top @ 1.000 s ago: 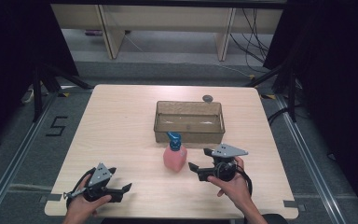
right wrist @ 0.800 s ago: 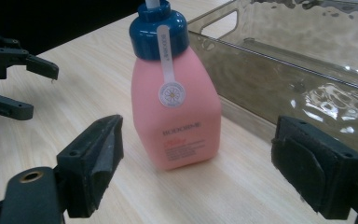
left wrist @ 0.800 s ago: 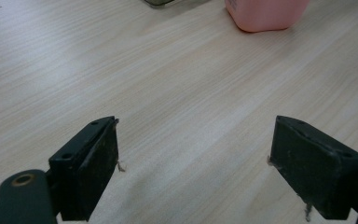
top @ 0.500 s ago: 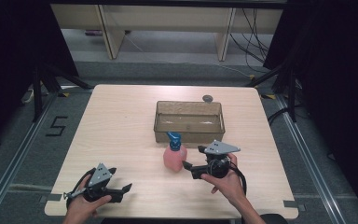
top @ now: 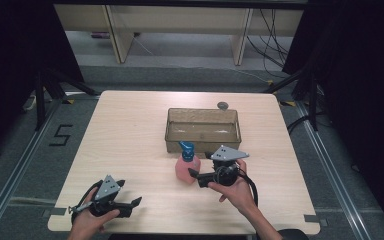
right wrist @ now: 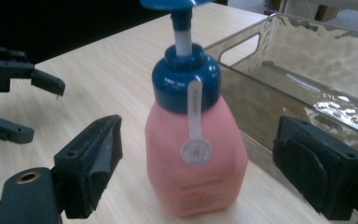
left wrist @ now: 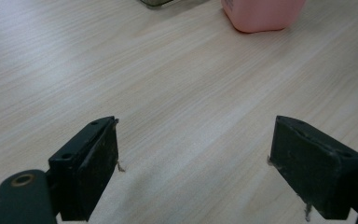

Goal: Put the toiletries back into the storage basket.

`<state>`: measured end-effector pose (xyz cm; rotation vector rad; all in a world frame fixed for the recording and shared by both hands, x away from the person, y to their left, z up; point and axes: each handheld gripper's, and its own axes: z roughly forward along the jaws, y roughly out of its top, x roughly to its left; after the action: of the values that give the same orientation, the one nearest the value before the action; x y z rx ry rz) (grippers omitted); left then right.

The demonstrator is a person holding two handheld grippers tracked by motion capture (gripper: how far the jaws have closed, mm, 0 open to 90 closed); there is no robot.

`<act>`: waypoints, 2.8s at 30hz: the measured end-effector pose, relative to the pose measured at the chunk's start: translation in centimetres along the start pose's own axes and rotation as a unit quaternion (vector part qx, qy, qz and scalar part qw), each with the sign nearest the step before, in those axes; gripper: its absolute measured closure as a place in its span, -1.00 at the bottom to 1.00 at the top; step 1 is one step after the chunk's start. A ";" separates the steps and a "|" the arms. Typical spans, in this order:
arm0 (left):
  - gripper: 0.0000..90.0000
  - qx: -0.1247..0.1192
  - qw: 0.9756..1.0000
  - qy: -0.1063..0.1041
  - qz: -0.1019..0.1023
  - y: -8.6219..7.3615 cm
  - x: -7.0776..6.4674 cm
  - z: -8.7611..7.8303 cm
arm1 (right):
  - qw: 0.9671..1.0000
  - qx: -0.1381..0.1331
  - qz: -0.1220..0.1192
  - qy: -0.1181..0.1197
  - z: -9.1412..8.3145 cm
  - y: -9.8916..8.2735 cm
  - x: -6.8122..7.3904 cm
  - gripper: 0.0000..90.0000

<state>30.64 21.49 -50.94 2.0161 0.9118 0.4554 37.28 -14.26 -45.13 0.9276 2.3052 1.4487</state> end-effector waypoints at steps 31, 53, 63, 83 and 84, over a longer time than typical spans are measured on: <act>-0.67 -0.009 1.000 -0.002 0.001 0.0 -0.1 -0.1 | 1.000 -0.015 -0.024 0.007 3.3 2.0 -0.3 -0.21; -0.67 -0.013 1.000 -0.004 -0.002 0.0 -0.1 -0.1 | 0.999 -0.028 -0.040 -0.021 3.5 1.9 0.9 0.18; -0.67 -0.014 1.000 -0.004 -0.003 0.0 -0.1 -0.1 | 0.999 -0.034 -0.007 -0.037 2.5 2.5 0.0 0.19; -0.67 -0.012 1.000 -0.004 -0.005 0.0 -0.2 -0.2 | 0.997 -0.047 -0.003 -0.058 0.6 4.1 -2.2 0.19; -0.67 -0.014 1.000 -0.003 -0.007 0.0 -0.2 -0.2 | 0.997 -0.047 -0.009 -0.057 0.6 4.2 -2.4 0.19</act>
<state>30.41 21.44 -50.84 1.9846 0.9103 0.4514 40.98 -14.15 -41.98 0.9350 2.1397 1.4451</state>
